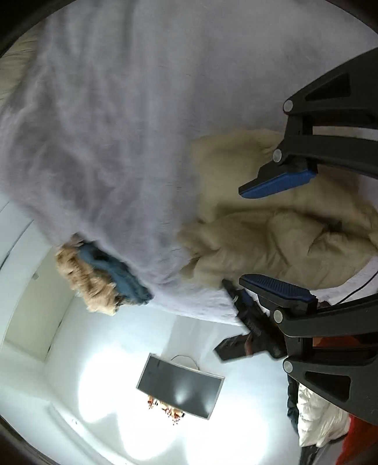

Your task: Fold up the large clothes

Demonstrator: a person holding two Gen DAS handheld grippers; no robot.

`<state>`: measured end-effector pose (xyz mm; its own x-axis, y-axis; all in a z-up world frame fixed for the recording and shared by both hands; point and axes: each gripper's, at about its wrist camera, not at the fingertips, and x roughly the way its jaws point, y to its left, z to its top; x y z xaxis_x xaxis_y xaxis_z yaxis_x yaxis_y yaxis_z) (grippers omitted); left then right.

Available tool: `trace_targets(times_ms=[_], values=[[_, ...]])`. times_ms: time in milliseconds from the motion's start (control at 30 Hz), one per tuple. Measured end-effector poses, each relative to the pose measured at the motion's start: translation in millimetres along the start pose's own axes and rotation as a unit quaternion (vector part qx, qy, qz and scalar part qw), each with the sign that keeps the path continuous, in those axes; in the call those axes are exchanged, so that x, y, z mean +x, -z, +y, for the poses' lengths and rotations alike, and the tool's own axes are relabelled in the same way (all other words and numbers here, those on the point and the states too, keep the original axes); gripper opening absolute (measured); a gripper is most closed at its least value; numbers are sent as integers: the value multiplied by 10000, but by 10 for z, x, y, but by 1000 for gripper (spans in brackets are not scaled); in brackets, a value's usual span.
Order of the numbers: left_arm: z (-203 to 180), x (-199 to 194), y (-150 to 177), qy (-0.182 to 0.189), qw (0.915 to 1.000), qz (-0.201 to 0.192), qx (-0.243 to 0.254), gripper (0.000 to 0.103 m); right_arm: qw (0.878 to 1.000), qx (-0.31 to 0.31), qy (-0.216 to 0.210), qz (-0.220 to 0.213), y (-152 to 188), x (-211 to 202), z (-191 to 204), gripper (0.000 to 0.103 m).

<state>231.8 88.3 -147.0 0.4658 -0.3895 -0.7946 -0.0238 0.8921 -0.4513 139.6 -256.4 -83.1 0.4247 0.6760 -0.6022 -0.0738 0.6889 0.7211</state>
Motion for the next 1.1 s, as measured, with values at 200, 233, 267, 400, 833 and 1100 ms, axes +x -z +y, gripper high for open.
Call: trace_targets(times_ms=[200, 233, 267, 400, 833, 1100], values=[[-9, -9, 18, -46, 10000, 9, 49, 100, 9951, 138, -222, 952, -21, 587, -82, 58], [29, -79, 8, -34, 10000, -51, 14, 100, 9935, 332, -221, 1070, -6, 725, -183, 58], [74, -153, -10, -45, 9998, -174, -46, 100, 9911, 569, -304, 1162, 13, 878, -296, 58], [353, -222, -98, -363, 9976, -333, -484, 100, 9821, 1083, -631, 1403, 61, 1398, -548, 55], [-372, 560, 76, -1041, 9926, 111, 622, 100, 9822, 1429, 352, 1169, 333, 1245, -1100, 2], [-358, 586, 144, -1273, 9885, 147, 806, 100, 9886, 1188, 510, 767, 385, 580, -683, 2]])
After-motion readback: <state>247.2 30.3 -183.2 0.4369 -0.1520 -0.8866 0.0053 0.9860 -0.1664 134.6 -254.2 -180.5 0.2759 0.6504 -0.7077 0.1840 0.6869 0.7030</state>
